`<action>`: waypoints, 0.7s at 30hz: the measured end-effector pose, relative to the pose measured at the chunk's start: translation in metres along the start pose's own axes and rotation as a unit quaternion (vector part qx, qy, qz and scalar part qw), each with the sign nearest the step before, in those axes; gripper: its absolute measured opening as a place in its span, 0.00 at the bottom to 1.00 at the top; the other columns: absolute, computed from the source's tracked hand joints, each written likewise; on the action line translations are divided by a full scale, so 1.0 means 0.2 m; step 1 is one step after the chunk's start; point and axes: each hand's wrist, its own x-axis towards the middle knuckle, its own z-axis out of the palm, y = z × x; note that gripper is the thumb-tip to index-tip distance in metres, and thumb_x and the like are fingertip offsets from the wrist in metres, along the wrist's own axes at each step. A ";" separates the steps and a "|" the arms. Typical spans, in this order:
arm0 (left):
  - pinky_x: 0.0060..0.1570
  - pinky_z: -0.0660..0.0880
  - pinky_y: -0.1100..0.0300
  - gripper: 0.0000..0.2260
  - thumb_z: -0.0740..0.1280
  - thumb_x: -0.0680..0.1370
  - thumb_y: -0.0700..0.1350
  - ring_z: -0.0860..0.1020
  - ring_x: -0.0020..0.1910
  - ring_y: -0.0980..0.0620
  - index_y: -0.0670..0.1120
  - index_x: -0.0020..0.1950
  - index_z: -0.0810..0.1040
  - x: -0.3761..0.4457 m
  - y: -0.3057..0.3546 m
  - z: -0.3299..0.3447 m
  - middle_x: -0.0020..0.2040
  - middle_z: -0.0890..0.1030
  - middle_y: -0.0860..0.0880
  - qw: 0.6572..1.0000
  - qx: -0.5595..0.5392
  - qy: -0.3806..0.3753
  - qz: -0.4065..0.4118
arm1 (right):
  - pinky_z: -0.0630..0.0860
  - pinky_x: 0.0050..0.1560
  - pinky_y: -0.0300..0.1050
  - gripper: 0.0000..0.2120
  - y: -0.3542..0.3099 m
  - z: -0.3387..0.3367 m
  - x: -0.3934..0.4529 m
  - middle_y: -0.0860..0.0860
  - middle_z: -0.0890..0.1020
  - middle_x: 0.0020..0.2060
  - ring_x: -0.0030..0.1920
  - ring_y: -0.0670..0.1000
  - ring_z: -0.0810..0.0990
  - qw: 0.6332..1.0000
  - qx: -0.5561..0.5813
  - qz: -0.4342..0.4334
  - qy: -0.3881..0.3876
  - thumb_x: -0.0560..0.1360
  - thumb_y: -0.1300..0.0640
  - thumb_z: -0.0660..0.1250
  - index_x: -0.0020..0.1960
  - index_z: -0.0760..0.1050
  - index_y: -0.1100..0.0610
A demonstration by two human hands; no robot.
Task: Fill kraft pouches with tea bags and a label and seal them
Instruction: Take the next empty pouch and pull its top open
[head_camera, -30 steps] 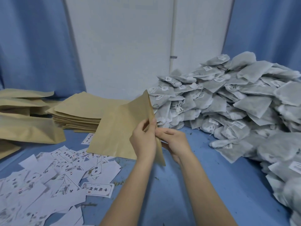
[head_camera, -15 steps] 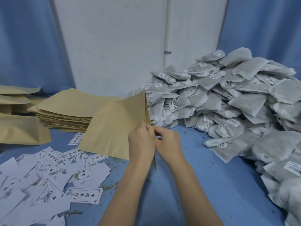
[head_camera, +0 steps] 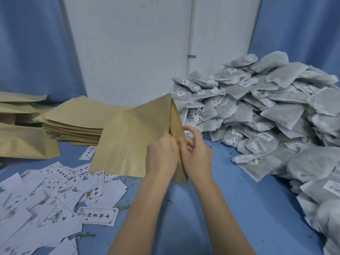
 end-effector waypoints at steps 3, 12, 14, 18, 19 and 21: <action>0.35 0.60 0.61 0.08 0.53 0.80 0.42 0.79 0.46 0.42 0.43 0.51 0.71 -0.01 0.06 -0.01 0.46 0.80 0.43 0.986 0.158 -0.033 0.039 | 0.67 0.42 0.24 0.14 -0.03 -0.01 0.00 0.39 0.78 0.43 0.41 0.39 0.74 0.995 -0.030 -0.084 0.049 0.72 0.64 0.65 0.49 0.74 0.46; 0.39 0.64 0.58 0.11 0.54 0.79 0.35 0.79 0.52 0.42 0.36 0.58 0.72 0.01 0.25 -0.03 0.54 0.79 0.40 0.963 0.248 -0.095 0.043 | 0.61 0.40 0.45 0.09 -0.03 -0.09 0.16 0.51 0.71 0.33 0.39 0.51 0.63 0.900 -0.366 -0.230 0.056 0.64 0.70 0.66 0.34 0.75 0.56; 0.38 0.64 0.59 0.10 0.56 0.78 0.33 0.79 0.52 0.44 0.36 0.57 0.72 0.01 0.29 -0.04 0.53 0.78 0.41 0.955 0.272 -0.099 0.067 | 0.61 0.40 0.42 0.07 -0.03 -0.11 0.20 0.48 0.73 0.32 0.39 0.49 0.70 0.832 -0.493 -0.255 0.026 0.62 0.61 0.70 0.36 0.79 0.49; 0.38 0.65 0.58 0.10 0.59 0.76 0.31 0.78 0.53 0.44 0.39 0.55 0.75 0.01 0.34 -0.05 0.53 0.78 0.42 0.954 0.267 -0.102 0.090 | 0.61 0.41 0.34 0.05 -0.06 -0.17 0.27 0.51 0.74 0.42 0.45 0.50 0.73 0.854 -0.432 -0.245 -0.158 0.71 0.62 0.63 0.46 0.74 0.57; 0.39 0.66 0.58 0.11 0.59 0.76 0.31 0.78 0.53 0.44 0.39 0.55 0.75 0.01 0.35 -0.05 0.53 0.78 0.42 0.954 0.267 -0.101 0.094 | 0.59 0.40 0.34 0.05 -0.09 -0.19 0.27 0.55 0.76 0.41 0.43 0.53 0.75 0.874 -0.381 -0.244 -0.177 0.70 0.65 0.65 0.46 0.75 0.60; 0.39 0.66 0.59 0.11 0.60 0.75 0.30 0.78 0.53 0.45 0.39 0.53 0.76 0.01 0.37 -0.06 0.53 0.79 0.42 0.951 0.273 -0.099 0.108 | 0.61 0.37 0.37 0.08 -0.15 -0.22 0.27 0.60 0.79 0.35 0.36 0.58 0.79 0.884 -0.332 -0.287 -0.159 0.61 0.71 0.71 0.39 0.77 0.64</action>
